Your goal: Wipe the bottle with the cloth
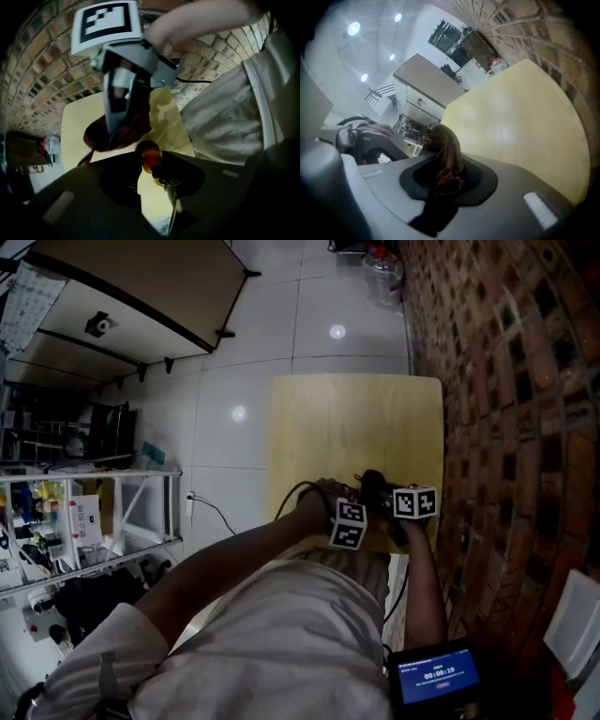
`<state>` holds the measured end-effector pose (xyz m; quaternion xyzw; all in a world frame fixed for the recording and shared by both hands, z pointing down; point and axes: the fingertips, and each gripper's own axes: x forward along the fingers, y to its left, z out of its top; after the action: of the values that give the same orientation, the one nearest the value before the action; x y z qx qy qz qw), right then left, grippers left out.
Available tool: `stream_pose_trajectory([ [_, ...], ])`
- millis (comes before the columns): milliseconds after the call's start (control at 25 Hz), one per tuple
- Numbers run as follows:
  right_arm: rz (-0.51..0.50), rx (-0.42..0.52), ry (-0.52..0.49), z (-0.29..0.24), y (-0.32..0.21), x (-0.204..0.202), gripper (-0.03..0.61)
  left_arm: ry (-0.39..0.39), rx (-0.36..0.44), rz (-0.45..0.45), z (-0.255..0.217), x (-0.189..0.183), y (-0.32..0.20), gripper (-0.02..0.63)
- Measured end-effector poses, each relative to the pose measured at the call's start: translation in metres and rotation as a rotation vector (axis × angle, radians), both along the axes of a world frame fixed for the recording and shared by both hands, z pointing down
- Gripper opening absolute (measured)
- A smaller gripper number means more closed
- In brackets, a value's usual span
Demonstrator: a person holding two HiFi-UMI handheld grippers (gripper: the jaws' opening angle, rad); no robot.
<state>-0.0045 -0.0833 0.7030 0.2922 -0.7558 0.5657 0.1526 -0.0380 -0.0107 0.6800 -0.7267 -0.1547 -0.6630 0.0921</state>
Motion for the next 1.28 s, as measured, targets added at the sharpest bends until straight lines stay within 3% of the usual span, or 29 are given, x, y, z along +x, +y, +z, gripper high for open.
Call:
stream_pose_trajectory([
  [120, -0.067, -0.089, -0.061, 0.011, 0.000, -0.024, 0.083, -0.019, 0.053, 0.165, 0.003, -0.002, 0.009, 0.155],
  [240, -0.163, -0.146, -0.038, 0.028, 0.008, -0.036, 0.083, -0.036, 0.088, 0.260, 0.004, -0.006, 0.014, 0.153],
  [480, -0.273, -0.190, 0.309, 0.101, 0.041, -0.008, 0.083, -0.034, 0.151, 0.344, 0.007, -0.004, 0.016, 0.152],
  [560, -0.256, -0.163, 0.348, 0.109, 0.046, -0.002, 0.084, -0.032, 0.174, 0.387, 0.008, -0.004, 0.013, 0.152],
  [760, 0.113, -0.155, 0.150, 0.077, 0.015, 0.038, 0.084, -0.038, 0.254, 0.572, 0.006, -0.014, 0.012, 0.152],
  [840, 0.127, -0.080, 0.072, 0.050, -0.001, 0.047, 0.084, -0.043, 0.288, 0.650, 0.006, -0.019, 0.012, 0.152],
  [920, 0.064, -0.017, -0.017, 0.023, -0.011, 0.039, 0.084, -0.048, 0.335, 0.734, 0.006, -0.021, 0.013, 0.152],
  [1040, -0.108, 0.013, -0.095, -0.002, -0.012, 0.007, 0.084, -0.054, 0.431, 0.857, 0.005, -0.022, 0.011, 0.152],
  [1160, -0.278, 0.009, -0.117, -0.008, -0.003, -0.031, 0.084, -0.069, 0.510, 0.960, 0.007, -0.022, 0.014, 0.152],
  [1280, -0.386, -0.033, -0.094, 0.006, 0.005, -0.057, 0.084, -0.079, 0.550, 1.015, 0.003, -0.021, 0.017, 0.152],
])
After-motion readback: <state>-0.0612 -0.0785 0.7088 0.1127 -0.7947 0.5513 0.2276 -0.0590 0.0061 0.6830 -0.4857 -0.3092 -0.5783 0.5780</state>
